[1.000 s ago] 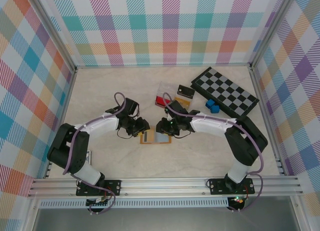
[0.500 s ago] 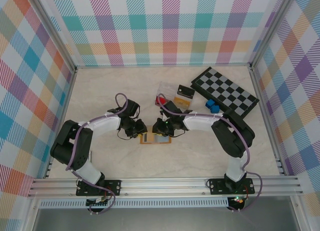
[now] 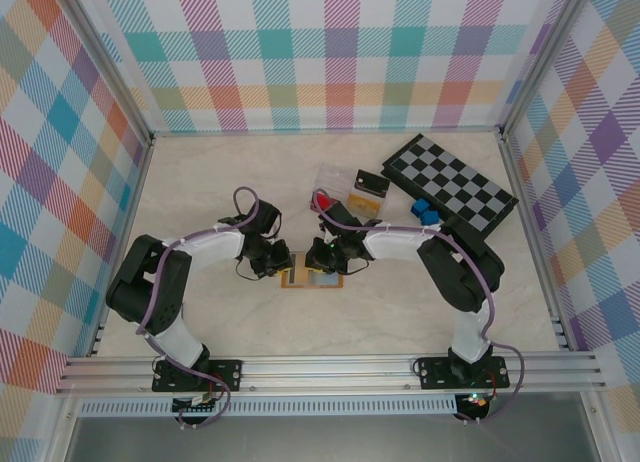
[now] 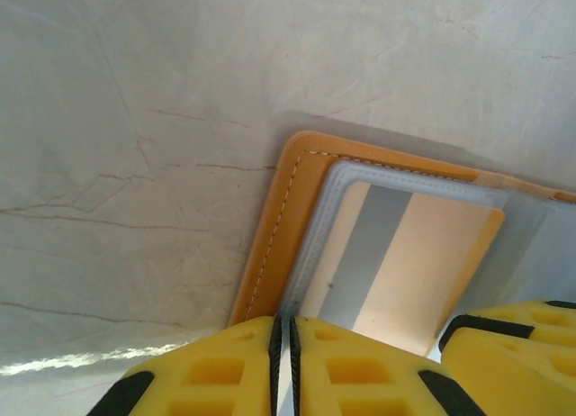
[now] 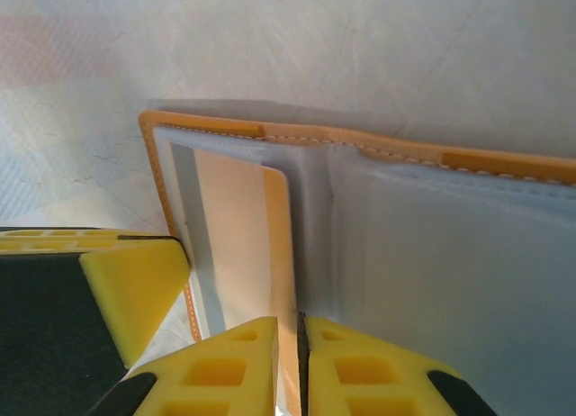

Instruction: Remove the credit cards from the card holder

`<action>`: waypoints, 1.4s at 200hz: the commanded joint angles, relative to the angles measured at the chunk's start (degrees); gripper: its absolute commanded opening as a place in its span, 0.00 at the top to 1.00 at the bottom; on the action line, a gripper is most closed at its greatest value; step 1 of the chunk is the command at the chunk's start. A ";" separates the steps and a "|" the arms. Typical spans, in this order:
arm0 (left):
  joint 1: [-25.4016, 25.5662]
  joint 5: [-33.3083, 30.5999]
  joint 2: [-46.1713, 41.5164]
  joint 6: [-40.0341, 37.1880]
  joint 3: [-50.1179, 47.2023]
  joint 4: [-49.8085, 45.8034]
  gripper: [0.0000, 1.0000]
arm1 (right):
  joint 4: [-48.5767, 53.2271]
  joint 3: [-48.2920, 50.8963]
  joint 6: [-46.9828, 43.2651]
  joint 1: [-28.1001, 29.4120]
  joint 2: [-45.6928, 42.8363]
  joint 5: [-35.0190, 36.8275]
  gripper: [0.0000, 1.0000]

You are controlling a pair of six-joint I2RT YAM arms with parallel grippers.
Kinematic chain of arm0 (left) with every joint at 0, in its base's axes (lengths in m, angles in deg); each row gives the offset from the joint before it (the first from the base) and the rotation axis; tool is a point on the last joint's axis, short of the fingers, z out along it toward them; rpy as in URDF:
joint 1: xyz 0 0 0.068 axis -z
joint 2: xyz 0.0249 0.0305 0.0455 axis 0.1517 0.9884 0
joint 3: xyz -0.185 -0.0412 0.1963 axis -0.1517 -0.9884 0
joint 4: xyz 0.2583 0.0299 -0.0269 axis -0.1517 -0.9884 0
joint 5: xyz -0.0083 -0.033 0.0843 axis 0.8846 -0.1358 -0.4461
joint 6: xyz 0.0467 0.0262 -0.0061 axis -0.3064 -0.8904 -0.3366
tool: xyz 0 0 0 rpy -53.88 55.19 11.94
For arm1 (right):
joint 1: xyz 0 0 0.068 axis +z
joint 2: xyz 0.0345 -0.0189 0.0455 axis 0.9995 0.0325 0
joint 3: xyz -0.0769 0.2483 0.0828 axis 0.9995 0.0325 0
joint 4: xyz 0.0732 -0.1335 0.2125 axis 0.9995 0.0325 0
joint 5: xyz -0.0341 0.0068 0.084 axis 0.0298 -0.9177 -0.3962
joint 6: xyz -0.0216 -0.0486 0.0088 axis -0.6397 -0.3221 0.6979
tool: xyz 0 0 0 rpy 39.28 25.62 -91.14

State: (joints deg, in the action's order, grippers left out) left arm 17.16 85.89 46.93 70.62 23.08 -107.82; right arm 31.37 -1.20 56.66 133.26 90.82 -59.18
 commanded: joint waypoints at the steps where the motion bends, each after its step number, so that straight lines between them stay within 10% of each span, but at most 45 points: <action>1: -0.01 -0.05 1.02 -1.22 0.89 -2.42 0.87 | 1.68 -1.72 -1.23 0.60 1.29 0.20 0.85; 280: 0.04 -0.73 -3.25 -3.37 4.23 -6.60 0.81 | 7.38 -0.94 -6.47 0.84 -2.59 3.76 0.99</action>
State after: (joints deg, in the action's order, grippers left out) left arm 17.12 84.29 46.47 68.72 25.92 -113.28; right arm 36.22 -2.06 51.44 133.63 88.66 -56.40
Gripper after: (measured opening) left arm 0.198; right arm 0.048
